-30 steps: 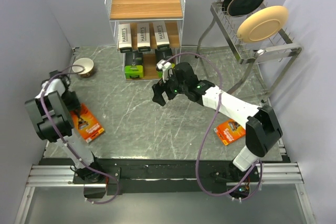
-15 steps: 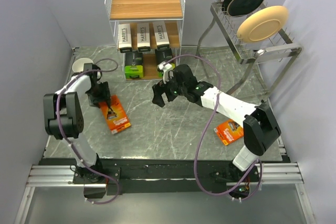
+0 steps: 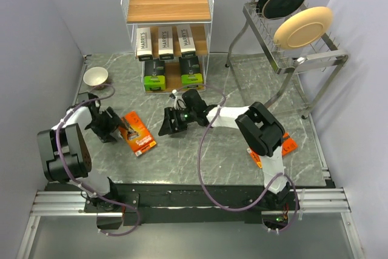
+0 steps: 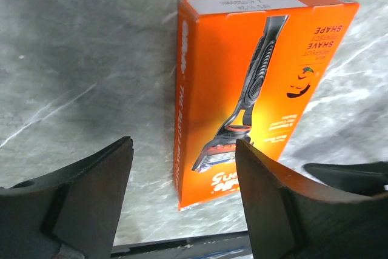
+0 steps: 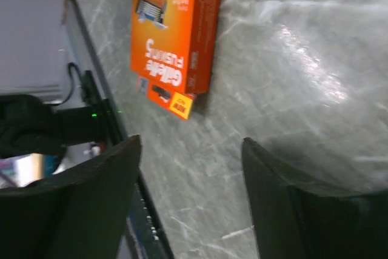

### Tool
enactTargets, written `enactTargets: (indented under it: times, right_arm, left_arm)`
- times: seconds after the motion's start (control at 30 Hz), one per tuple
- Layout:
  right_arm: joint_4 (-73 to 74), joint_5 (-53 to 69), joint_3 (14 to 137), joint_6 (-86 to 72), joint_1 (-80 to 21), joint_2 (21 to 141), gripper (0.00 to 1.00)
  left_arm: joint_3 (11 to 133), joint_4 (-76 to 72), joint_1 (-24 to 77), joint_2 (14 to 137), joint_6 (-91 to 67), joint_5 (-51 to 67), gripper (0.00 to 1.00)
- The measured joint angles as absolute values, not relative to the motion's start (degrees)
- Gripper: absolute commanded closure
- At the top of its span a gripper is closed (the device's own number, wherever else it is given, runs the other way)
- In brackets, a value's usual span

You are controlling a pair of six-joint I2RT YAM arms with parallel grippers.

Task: Place and organize the shaving razors onto the shelf

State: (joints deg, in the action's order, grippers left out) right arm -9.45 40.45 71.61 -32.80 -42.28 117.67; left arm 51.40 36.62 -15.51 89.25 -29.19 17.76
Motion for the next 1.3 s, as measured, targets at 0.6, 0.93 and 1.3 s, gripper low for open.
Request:
enactTargets:
  times: [0.6,0.93,1.3]
  right_arm:
    - [-16.23,50.00,73.45,-42.78,-44.45,126.37,0.43]
    - [-18.48,51.18,78.11,-47.99,-46.41,131.22,0.53]
    - [-22.06,51.51,78.87,-52.40,-47.00,133.21,1.00]
  left_arm:
    - [33.34,21.82,-17.06,78.54,-38.83,29.76,0.30]
    - [32.62,19.75,-17.06,78.70,-40.56,30.00,0.30]
    - [32.60,19.25,-17.06,78.32,-41.19,30.94,0.23]
